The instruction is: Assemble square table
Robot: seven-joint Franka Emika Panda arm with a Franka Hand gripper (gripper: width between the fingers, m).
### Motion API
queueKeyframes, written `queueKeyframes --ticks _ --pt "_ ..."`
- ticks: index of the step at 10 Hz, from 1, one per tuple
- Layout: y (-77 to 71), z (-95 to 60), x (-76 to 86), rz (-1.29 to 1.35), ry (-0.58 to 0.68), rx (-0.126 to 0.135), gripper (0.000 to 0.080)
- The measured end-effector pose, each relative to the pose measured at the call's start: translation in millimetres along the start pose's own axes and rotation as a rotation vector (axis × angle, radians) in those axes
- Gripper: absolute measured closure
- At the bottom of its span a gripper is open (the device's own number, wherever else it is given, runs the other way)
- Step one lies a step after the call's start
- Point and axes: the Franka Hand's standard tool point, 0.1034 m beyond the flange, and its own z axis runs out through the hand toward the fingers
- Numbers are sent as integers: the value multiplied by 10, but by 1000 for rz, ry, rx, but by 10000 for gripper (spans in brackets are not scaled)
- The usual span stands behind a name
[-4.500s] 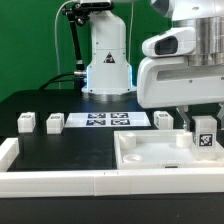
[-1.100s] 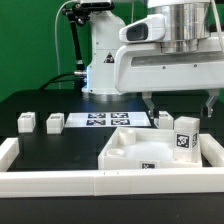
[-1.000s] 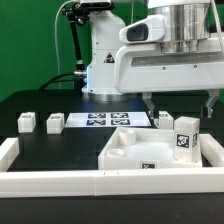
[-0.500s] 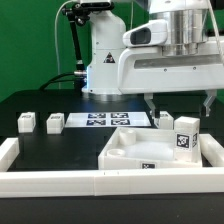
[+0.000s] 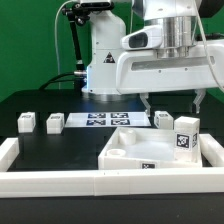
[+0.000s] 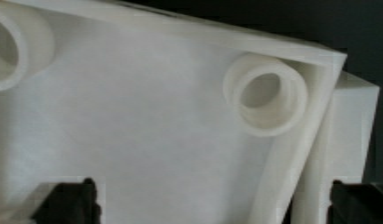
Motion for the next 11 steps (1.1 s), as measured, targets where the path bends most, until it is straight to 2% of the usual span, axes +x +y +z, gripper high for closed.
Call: queueKeyframes --ticks 3,5,7,9,11 --pt "11 68 -188 -52 5 -5 150" --pt "-37 139 -550 -71 6 -7 150" --pt "-130 156 -784 -79 -6 -7 151" --pt "-199 144 -852 -78 -10 -6 151" --pt "-161 177 -970 -80 -21 -11 150"
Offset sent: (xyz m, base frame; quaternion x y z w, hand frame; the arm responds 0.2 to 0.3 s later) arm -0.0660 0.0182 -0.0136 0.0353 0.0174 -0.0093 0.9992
